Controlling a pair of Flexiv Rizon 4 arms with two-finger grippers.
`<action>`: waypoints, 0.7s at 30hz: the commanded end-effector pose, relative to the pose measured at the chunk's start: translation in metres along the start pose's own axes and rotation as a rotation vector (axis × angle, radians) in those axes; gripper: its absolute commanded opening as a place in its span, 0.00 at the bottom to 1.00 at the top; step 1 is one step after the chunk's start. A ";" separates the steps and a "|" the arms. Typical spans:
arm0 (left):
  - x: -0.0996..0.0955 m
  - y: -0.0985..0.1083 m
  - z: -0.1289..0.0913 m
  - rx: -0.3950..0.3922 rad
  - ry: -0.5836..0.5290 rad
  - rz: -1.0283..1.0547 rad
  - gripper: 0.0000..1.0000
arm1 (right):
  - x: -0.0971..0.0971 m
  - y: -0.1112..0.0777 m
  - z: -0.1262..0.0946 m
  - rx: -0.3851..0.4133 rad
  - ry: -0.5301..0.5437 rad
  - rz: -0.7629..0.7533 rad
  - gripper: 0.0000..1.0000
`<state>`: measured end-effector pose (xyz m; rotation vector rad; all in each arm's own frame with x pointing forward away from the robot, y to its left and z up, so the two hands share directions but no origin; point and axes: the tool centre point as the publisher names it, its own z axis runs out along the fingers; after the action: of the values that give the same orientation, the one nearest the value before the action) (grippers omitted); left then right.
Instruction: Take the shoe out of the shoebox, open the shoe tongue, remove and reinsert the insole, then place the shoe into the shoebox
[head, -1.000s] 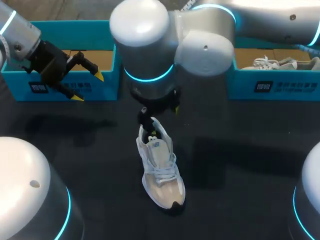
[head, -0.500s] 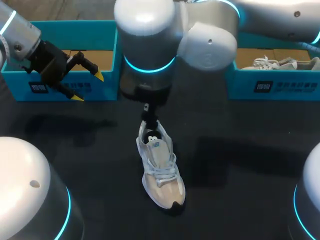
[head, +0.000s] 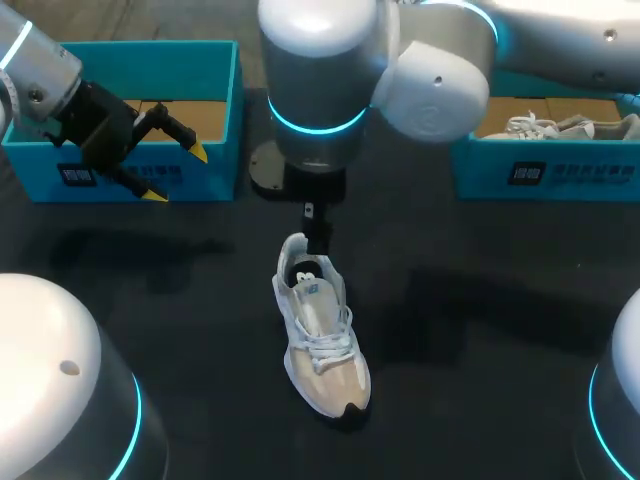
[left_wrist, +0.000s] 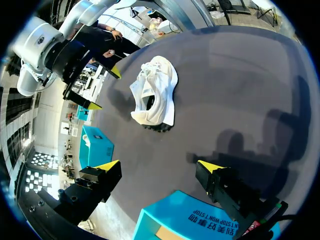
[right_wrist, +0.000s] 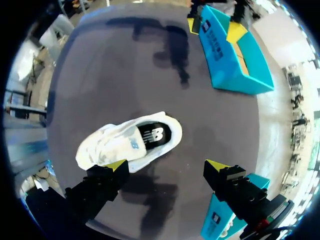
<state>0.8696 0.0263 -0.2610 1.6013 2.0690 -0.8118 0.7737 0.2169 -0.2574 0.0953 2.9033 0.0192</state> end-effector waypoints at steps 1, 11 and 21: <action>0.000 0.000 0.000 -0.002 0.003 0.000 1.00 | -0.006 0.012 0.018 0.012 -0.031 -0.027 1.00; 0.000 0.000 0.000 -0.002 0.003 0.000 1.00 | -0.012 0.027 0.048 -0.035 0.008 -0.123 1.00; 0.000 0.000 0.000 -0.002 0.003 0.000 1.00 | -0.019 0.031 0.081 -0.031 -0.011 -0.250 1.00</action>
<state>0.8696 0.0262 -0.2610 1.6015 2.0689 -0.8121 0.8092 0.2443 -0.3218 -0.2656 2.8738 0.0227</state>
